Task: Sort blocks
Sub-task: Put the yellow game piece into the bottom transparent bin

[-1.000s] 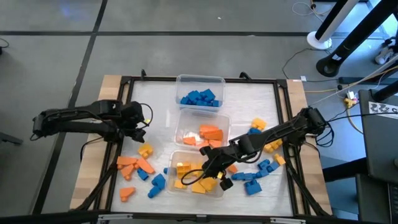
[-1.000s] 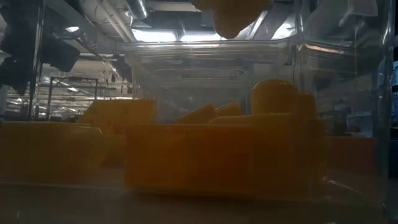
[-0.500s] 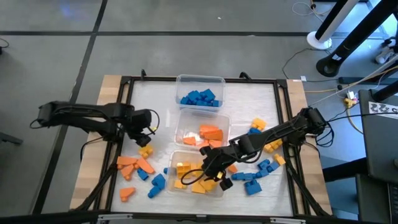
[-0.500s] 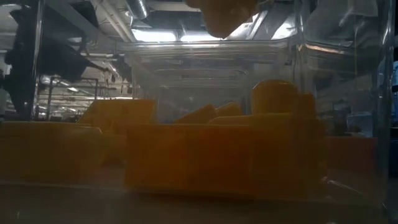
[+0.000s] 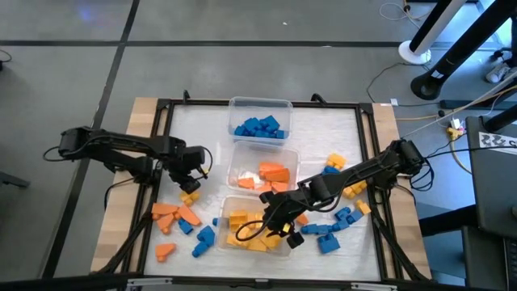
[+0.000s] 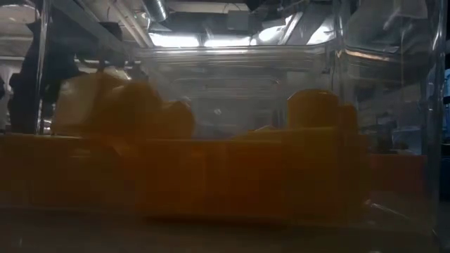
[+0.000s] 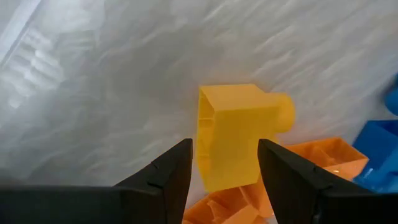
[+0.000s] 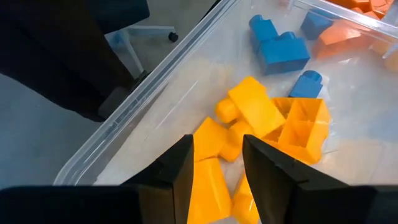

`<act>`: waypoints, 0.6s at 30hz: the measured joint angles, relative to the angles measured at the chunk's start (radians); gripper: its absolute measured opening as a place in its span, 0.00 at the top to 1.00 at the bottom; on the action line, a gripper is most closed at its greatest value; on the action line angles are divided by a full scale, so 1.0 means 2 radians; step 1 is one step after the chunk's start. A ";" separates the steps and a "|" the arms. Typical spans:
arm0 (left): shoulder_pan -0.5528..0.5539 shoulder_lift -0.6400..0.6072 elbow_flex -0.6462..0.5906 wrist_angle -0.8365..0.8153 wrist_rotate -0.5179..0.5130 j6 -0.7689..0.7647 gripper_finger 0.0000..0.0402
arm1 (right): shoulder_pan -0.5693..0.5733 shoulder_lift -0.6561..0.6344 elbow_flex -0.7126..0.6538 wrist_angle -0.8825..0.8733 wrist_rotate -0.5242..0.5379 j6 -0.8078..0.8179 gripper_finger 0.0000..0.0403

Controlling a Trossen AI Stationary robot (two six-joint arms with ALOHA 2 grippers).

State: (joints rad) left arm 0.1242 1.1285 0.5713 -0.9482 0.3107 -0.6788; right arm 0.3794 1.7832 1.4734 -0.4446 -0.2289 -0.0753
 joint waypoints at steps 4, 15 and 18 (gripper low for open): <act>0.000 0.010 0.000 0.001 0.000 0.008 0.57 | 0.000 0.000 0.000 0.000 0.000 0.000 0.66; 0.000 0.014 0.000 0.041 0.014 0.037 0.57 | 0.000 0.000 0.000 0.000 -0.017 -0.001 0.66; 0.000 0.013 -0.003 0.042 0.015 0.039 0.57 | 0.000 0.000 0.000 0.000 -0.017 0.000 0.66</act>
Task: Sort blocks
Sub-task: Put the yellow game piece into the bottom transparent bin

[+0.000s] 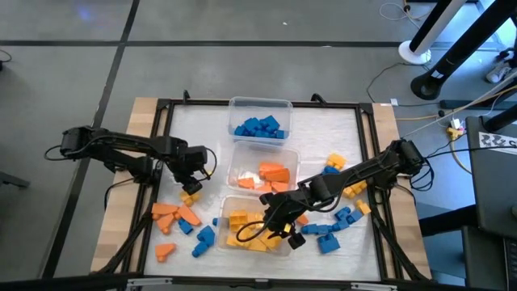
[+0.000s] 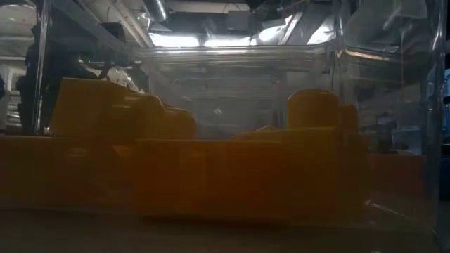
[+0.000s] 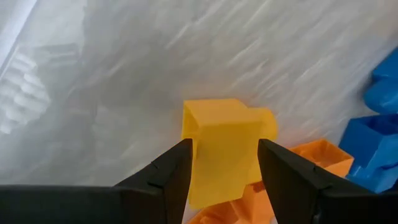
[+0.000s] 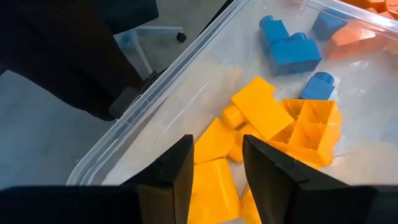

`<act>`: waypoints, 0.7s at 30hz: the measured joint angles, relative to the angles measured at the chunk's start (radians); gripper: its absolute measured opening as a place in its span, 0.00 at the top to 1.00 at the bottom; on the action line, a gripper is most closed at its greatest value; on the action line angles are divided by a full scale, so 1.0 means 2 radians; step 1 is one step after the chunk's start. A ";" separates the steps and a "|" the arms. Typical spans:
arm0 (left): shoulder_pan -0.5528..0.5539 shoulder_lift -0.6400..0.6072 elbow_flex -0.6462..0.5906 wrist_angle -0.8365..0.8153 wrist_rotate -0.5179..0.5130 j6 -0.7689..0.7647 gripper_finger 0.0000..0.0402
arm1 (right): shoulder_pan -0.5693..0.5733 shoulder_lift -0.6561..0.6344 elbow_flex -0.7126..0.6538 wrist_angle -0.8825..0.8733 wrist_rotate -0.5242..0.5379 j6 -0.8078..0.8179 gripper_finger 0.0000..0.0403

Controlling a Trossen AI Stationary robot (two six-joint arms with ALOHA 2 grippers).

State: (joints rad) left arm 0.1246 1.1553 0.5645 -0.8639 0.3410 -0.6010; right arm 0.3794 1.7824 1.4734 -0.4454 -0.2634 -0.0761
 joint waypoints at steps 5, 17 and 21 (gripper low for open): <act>0.000 -0.002 -0.032 0.030 0.022 -0.001 0.57 | 0.000 0.000 0.000 0.000 0.000 0.000 0.66; 0.000 -0.001 -0.043 0.063 0.045 0.030 0.72 | 0.000 -0.003 0.000 -0.001 -0.005 0.000 0.66; 0.000 -0.002 -0.042 0.065 0.048 0.034 0.84 | 0.000 -0.012 0.000 -0.005 -0.005 -0.001 0.66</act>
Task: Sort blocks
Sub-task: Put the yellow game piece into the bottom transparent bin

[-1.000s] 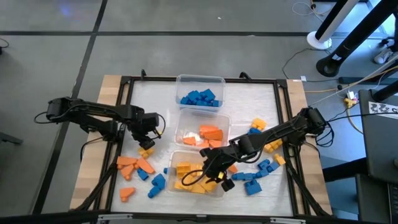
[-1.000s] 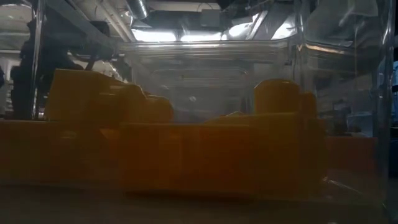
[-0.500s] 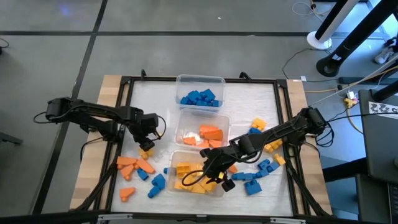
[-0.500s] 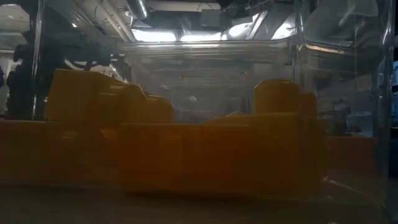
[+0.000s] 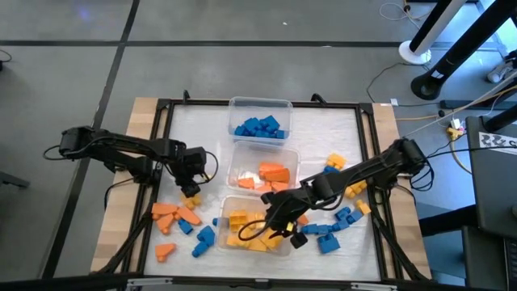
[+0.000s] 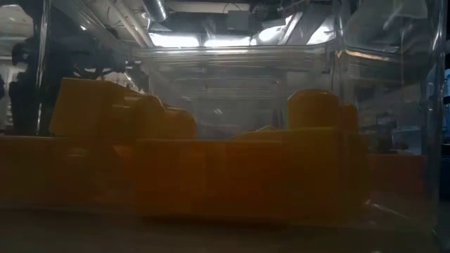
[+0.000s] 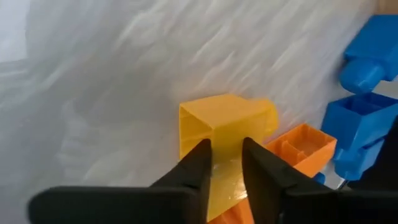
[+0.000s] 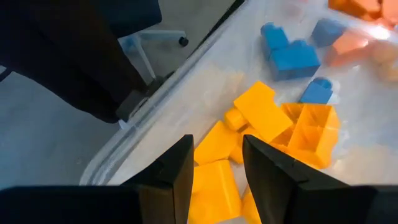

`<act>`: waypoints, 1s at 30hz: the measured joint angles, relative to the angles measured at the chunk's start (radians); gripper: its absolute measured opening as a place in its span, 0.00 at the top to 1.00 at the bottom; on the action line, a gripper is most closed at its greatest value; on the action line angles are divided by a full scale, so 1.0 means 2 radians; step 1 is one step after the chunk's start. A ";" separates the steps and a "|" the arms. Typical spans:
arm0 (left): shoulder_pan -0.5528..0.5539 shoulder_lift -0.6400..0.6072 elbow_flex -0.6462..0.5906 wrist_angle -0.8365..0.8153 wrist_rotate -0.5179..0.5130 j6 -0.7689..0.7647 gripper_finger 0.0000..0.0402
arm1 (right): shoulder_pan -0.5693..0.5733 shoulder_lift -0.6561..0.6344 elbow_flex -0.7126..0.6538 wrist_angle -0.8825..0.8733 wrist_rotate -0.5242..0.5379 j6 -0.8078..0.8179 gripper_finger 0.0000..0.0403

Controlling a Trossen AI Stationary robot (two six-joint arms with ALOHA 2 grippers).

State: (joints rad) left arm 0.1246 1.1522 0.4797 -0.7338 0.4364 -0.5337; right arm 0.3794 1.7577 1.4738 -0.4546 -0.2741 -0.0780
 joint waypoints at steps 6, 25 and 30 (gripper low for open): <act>0.000 0.000 0.001 0.011 0.016 0.003 0.97 | 0.000 -0.019 0.000 0.001 0.011 -0.001 0.66; 0.000 -0.122 -0.003 0.015 0.102 -0.060 1.00 | 0.000 -0.113 0.000 -0.098 0.052 0.003 0.66; 0.000 -0.187 -0.002 0.024 0.107 -0.112 1.00 | 0.000 -0.132 0.000 -0.178 0.079 0.029 0.66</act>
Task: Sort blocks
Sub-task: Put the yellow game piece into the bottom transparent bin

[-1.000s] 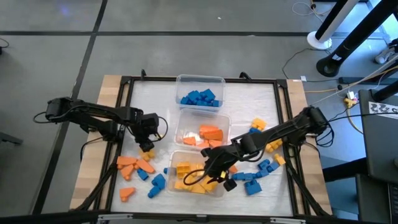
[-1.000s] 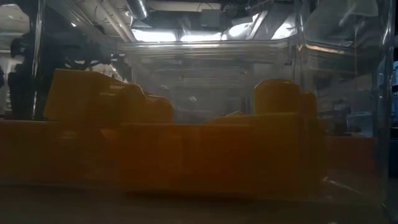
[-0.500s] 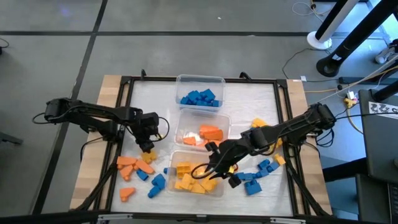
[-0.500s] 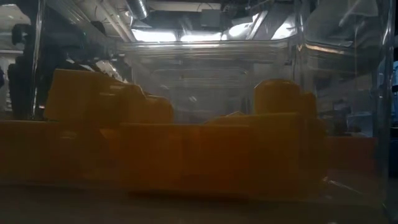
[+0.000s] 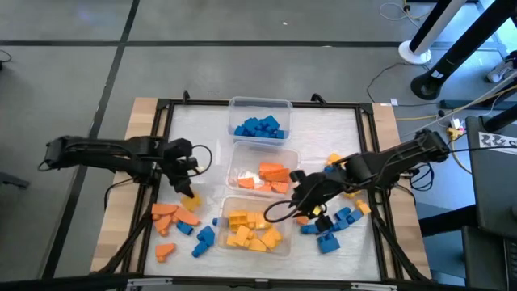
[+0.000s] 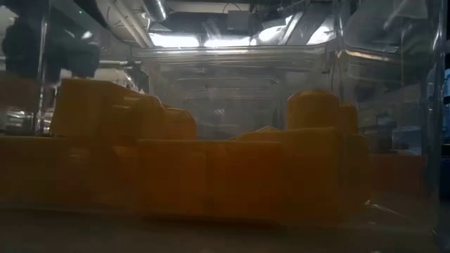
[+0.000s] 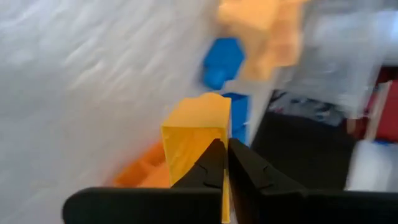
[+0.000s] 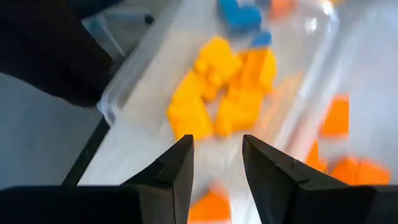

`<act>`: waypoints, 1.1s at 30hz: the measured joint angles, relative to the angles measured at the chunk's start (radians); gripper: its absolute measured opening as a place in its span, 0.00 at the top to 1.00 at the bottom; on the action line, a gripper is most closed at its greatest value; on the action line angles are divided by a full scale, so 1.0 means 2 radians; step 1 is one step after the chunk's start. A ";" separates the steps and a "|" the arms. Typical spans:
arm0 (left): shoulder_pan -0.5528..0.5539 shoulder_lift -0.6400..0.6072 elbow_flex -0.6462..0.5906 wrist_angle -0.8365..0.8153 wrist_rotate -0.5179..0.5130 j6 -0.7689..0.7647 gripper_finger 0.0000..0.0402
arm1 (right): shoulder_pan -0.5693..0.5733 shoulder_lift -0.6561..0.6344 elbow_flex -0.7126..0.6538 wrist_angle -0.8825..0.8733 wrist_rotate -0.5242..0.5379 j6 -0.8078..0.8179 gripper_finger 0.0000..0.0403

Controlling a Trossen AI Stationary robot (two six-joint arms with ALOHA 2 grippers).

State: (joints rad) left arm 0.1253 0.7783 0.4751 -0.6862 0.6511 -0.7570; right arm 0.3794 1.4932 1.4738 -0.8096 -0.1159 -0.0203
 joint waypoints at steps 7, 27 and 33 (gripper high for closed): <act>0.000 -0.081 0.001 0.126 0.028 -0.081 1.00 | 0.000 -0.007 0.000 -0.135 0.004 0.074 0.66; -0.133 0.043 0.001 0.565 -0.165 -0.081 1.00 | 0.000 -0.007 0.000 -0.262 0.057 0.119 0.66; -0.179 0.122 0.001 0.664 -0.170 -0.053 0.99 | 0.000 -0.007 0.000 -0.261 0.024 0.130 0.66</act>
State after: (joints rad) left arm -0.2319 1.0223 0.4778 0.6416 0.3103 -0.8625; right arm 0.3794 1.4799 1.4738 -1.3322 -0.0689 0.2394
